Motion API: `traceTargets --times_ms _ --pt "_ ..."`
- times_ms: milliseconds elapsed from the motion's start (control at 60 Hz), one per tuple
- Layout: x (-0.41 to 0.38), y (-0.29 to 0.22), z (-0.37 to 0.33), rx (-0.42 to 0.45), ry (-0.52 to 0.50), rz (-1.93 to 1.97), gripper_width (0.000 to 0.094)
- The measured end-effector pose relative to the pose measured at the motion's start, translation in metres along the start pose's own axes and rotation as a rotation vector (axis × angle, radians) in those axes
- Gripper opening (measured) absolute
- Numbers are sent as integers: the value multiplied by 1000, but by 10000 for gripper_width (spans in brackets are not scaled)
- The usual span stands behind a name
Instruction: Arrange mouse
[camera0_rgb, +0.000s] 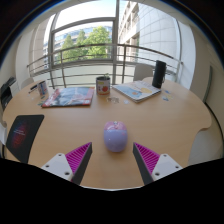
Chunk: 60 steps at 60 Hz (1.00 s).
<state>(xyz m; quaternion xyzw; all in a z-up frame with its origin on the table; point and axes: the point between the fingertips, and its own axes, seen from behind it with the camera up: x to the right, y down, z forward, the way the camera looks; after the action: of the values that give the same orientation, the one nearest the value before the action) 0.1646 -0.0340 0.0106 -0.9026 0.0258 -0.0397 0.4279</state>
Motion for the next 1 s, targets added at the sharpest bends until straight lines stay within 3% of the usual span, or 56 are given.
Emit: traceTargets --times_ms 133,317,567,650,717,850,1000 --pt "4 -15 42 3 -1 3 812" --pt "4 -23 67 22 -5 25 577" --pt "5 -22 65 -5 22 9 452" --pt "11 -26 57 -6 82 10 444" --pt "12 -45 35 33 113 30 445" --pt "-9 -126 -44 207 181 87 445" --pt "-107 -225 -131 409 146 117 443"
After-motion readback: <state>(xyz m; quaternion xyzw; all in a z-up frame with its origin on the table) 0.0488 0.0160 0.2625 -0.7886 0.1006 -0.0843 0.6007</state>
